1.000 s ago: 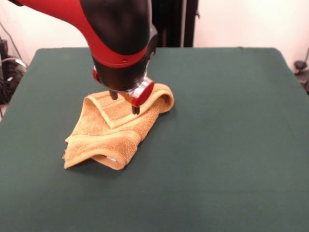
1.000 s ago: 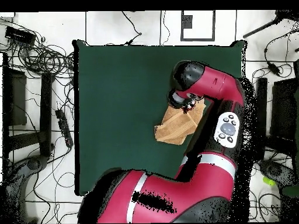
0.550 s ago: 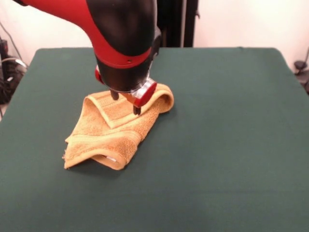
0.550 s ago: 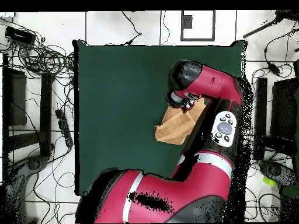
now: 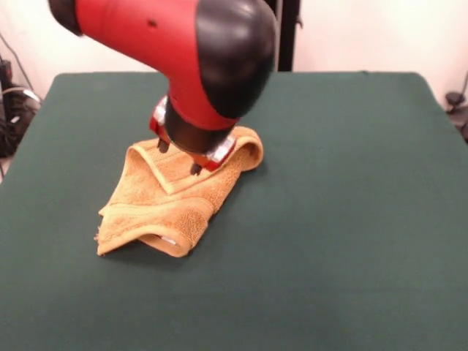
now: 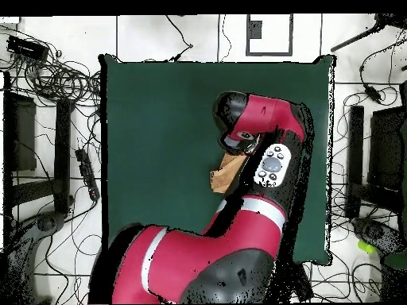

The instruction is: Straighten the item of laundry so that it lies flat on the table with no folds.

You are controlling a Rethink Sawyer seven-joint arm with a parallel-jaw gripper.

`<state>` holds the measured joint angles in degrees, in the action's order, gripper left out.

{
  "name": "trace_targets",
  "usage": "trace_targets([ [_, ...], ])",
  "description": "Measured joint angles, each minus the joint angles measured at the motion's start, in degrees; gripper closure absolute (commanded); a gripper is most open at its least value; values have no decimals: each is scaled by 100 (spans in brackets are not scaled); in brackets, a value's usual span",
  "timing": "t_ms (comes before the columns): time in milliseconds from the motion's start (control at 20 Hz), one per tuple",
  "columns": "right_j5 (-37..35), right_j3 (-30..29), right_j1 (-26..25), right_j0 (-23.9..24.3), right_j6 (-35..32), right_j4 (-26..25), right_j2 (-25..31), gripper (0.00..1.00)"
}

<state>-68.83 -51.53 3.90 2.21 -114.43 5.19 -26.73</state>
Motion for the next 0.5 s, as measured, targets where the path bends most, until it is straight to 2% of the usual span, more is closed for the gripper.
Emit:
trace_targets([
  [300, 70, 42, -399, 49, 0, -11, -23, 0],
  [500, 82, 10, -335, 130, 0, 76, -23, 0],
])
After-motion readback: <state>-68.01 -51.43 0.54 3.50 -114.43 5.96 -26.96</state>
